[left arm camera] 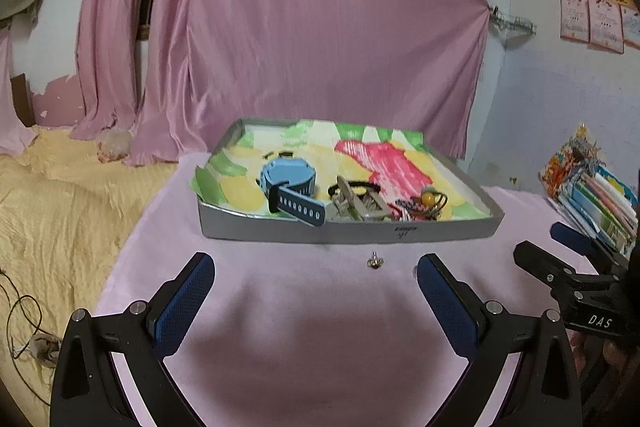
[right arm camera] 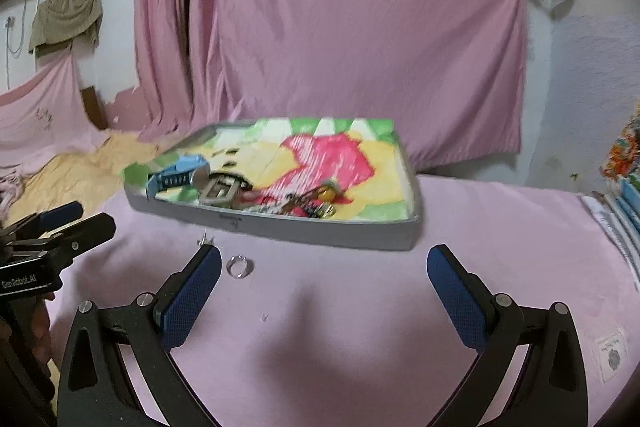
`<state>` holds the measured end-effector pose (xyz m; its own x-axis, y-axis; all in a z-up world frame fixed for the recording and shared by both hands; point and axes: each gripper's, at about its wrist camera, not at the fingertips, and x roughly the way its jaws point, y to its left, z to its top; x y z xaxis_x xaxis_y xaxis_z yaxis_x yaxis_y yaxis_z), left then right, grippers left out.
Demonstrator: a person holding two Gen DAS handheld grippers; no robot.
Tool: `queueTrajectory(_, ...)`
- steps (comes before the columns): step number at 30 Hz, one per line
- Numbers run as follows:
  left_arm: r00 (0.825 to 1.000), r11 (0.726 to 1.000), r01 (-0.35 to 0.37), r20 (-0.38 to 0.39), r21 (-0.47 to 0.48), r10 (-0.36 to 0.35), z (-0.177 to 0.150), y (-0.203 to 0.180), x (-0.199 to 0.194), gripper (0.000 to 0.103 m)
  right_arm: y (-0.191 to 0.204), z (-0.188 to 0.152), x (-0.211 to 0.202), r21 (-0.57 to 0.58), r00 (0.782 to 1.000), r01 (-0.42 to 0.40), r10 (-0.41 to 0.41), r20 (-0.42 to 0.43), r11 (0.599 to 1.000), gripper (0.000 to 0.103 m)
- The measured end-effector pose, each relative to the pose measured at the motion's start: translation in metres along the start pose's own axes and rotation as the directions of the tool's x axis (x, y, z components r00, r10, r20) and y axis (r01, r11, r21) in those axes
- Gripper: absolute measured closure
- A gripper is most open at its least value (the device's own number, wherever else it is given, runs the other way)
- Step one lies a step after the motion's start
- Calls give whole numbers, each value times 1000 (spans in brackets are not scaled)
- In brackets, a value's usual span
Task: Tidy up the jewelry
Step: 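Withdraw both tools and move toward the silver ring and gold earring, then close the right tool on the silver ring while the left tool grasps the gold earring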
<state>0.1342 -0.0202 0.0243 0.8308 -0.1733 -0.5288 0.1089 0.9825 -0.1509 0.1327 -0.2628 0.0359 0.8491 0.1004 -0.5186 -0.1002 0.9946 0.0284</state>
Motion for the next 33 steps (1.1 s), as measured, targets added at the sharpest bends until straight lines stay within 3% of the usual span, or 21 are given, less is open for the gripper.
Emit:
queueTrajectory(5, 999, 1000, -4, -49, 16, 4, 1, -3, 13, 1, 0, -2, 30, -5, 986, -70, 69, -149, 998, 2)
queueTrajectory(10, 996, 1000, 3, -87, 14, -2, 2, -4, 23, 2, 10, -5, 47, -36, 965, -133, 121, -234, 990, 2)
queueTrajectory(12, 995, 1000, 6, -104, 8, -5, 3, -4, 27, 6, 15, -5, 52, -65, 961, -143, 122, -250, 988, 5)
queueTrajectory(16, 991, 1000, 3, -134, 7, -2, 3, -2, 35, 12, 21, -2, 60, -112, 954, -149, 113, -279, 982, 19)
queueTrajectory(19, 988, 1000, 7, -156, 10, -6, 2, -2, 40, 23, 24, -1, 66, -117, 944, -176, 133, -303, 977, 26)
queueTrajectory(29, 971, 997, 71, -228, 9, -67, 0, -5, 54, 54, 40, 2, 83, -164, 918, -252, 182, -353, 954, 41)
queueTrajectory(33, 965, 996, 88, -247, -4, -86, 0, -5, 59, 60, 44, 4, 88, -180, 913, -264, 186, -362, 948, 46)
